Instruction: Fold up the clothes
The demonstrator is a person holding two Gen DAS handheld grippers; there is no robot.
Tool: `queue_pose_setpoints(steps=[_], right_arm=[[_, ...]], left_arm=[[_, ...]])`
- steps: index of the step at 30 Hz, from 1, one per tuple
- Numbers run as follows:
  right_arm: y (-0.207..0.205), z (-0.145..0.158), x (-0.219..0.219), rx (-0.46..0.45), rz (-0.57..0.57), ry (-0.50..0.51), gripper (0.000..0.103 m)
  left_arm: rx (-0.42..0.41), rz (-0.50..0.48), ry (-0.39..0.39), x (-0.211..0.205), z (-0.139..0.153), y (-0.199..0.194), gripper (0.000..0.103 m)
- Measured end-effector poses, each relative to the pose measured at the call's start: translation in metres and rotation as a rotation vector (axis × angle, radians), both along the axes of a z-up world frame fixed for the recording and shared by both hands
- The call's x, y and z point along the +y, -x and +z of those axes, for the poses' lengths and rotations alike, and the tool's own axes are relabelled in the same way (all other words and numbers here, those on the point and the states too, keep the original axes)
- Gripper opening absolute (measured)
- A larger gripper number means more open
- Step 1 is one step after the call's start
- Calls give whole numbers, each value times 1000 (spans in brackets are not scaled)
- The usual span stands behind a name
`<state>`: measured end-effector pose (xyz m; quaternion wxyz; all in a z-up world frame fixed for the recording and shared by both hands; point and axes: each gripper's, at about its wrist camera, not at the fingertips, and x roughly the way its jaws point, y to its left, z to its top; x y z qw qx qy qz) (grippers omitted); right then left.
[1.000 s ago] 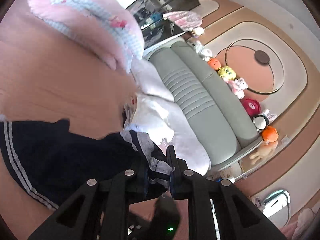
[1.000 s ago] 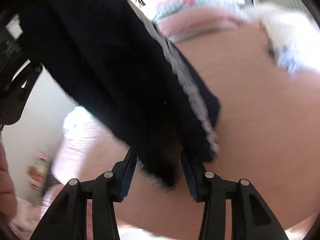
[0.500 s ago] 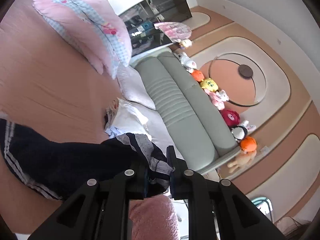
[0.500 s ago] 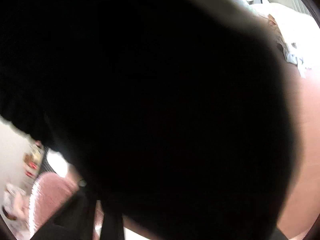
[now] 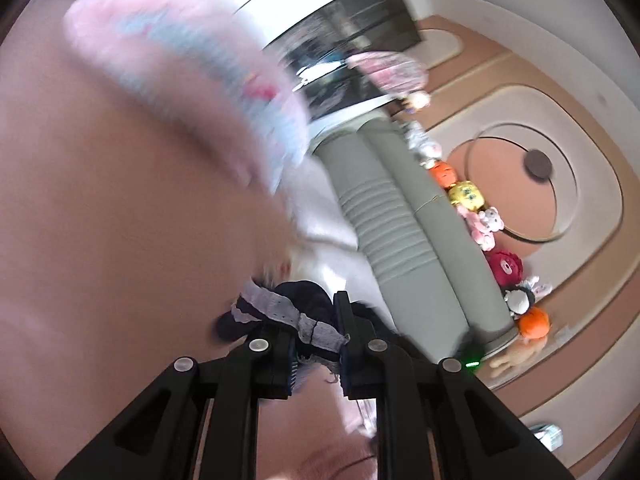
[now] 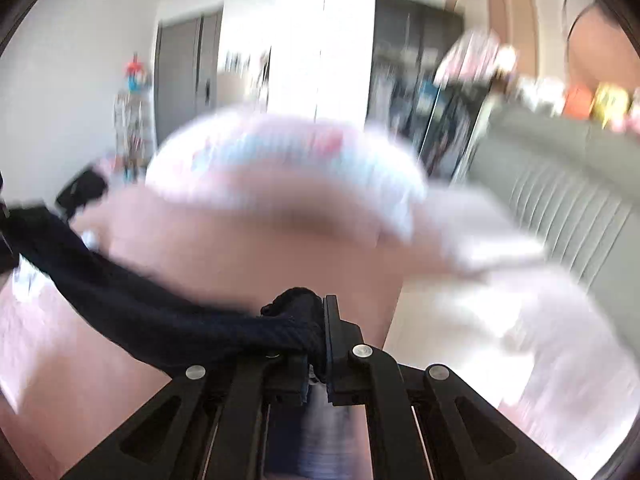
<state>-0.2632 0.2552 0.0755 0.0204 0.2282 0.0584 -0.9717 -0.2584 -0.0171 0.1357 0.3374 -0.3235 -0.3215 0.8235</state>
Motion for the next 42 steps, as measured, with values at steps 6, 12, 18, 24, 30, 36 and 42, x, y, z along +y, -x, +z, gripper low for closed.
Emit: queue_pose_setpoints(steps=[6, 12, 18, 24, 30, 36, 42], right_arm=[[-48, 68, -19, 268, -6, -10, 3], [-120, -93, -9, -51, -22, 79, 3], [-149, -248, 14, -487, -99, 147, 3], [-111, -203, 5, -373, -36, 43, 3], [-5, -107, -10, -231, 10, 45, 3], [20, 29, -18, 34, 40, 73, 3], [3, 31, -24, 78, 60, 86, 3]], left_arm=[[131, 20, -13, -9, 33, -33, 13], [-162, 39, 11, -18, -130, -100, 13], [-529, 36, 40, -19, -283, -133, 13], [-526, 37, 48, -29, -272, -86, 13], [-328, 49, 127, -47, -156, 32, 13], [-9, 31, 207, -49, 5, 51, 14], [37, 25, 257, -48, -3, -5, 14]])
